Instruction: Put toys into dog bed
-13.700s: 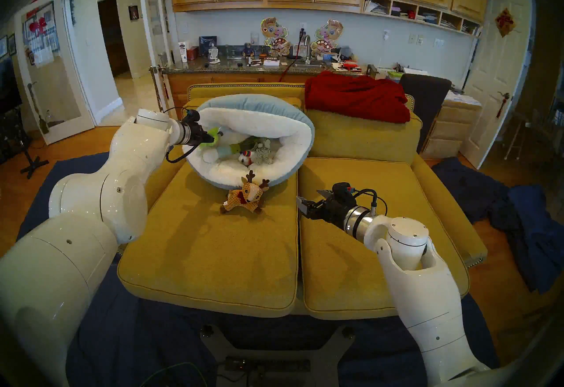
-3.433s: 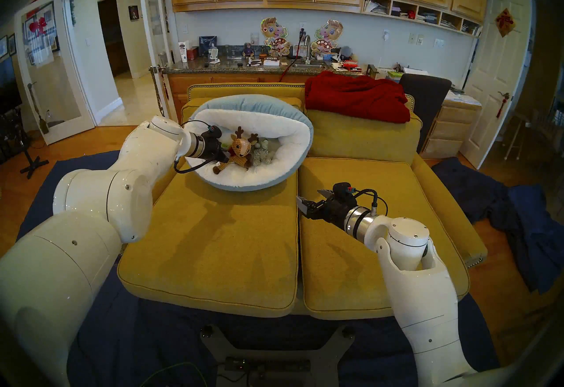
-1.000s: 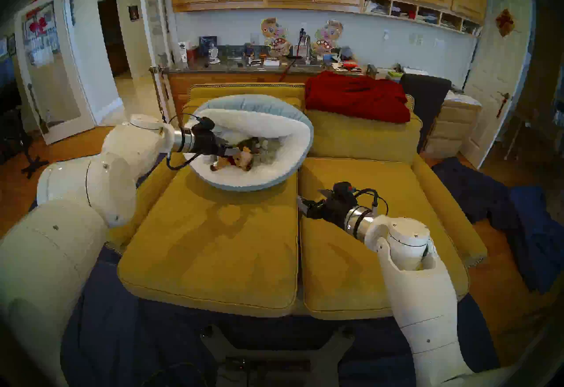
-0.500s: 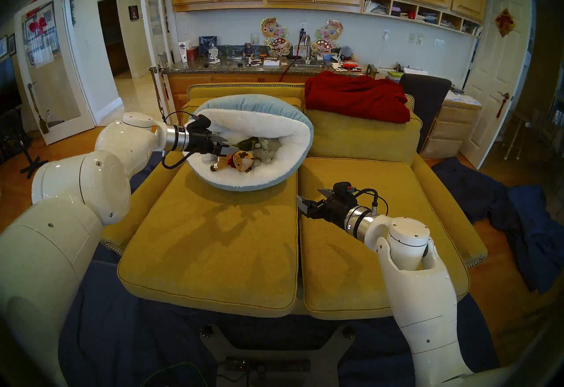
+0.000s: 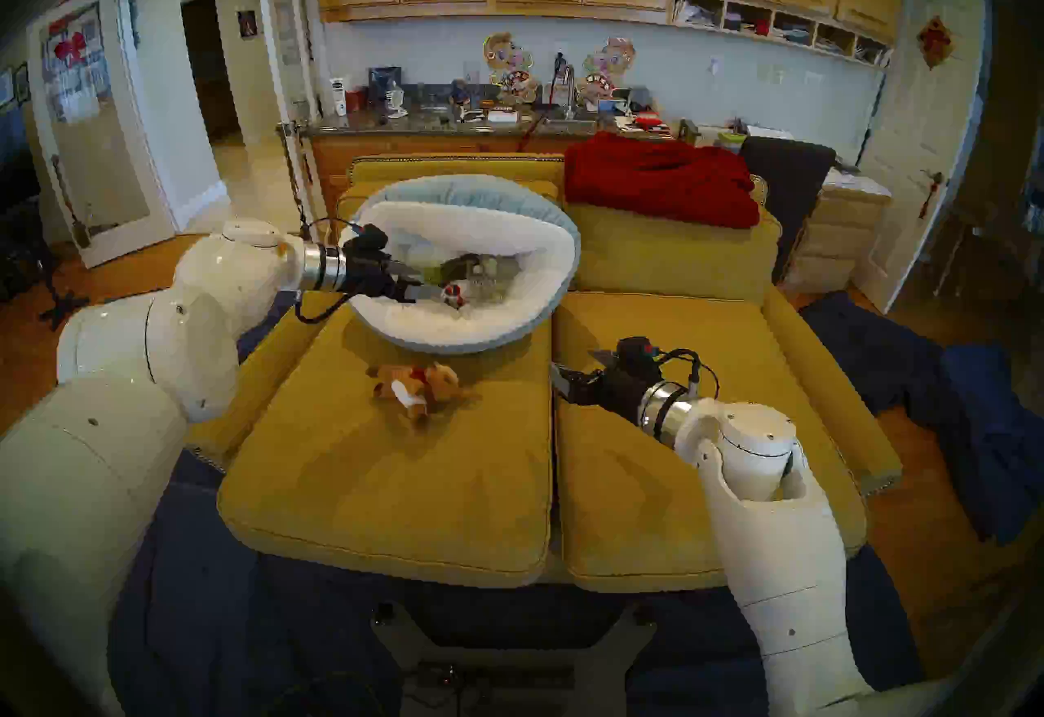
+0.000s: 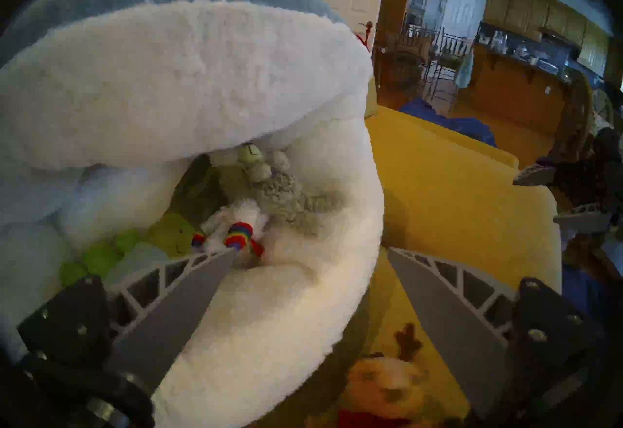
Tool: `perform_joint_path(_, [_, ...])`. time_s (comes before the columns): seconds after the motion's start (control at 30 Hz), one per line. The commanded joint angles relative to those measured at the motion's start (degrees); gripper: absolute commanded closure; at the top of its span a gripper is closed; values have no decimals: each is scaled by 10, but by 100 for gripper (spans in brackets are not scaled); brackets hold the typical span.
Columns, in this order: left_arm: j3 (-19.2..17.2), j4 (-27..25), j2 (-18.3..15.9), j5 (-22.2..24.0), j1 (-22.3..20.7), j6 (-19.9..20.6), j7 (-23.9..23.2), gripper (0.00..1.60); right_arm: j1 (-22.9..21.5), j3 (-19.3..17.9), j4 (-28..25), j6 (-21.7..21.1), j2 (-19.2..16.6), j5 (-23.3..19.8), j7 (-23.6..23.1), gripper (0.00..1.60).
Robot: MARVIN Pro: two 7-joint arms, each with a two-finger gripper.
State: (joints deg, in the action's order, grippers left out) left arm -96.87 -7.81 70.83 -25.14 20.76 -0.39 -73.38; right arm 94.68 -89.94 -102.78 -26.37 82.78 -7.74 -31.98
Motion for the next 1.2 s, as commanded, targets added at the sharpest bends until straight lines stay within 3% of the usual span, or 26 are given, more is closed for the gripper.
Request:
perform_joint_path(0.0, [3,-7,-4,0,-19,-17,-60,0,-11,0,-21,-1,1,-1,-1,0])
perform_joint_path(0.2, [4,-3,-11,-1,-13,-32,-115,0,-12,-1,-21,-1,2,0,-1,0])
perform_joint_path(0.8, [38,8,-28,-22,27,-80,-116,0,-12,-2,-20,0,5,3,-4,0])
perform_joint_path(0.93, [53,-3,-17,-33,49,-117,-80,0,-12,-3,-20,0,6,4,-5,0])
perform_joint_path(1.07, [54,-3,-13,-34,54,-118,-67,0,-12,-3,-20,0,6,4,-5,0])
perform_joint_path(1.17, [60,-8,-4,-40,64,-123,-31,0,-12,-3,-20,0,6,5,-6,0])
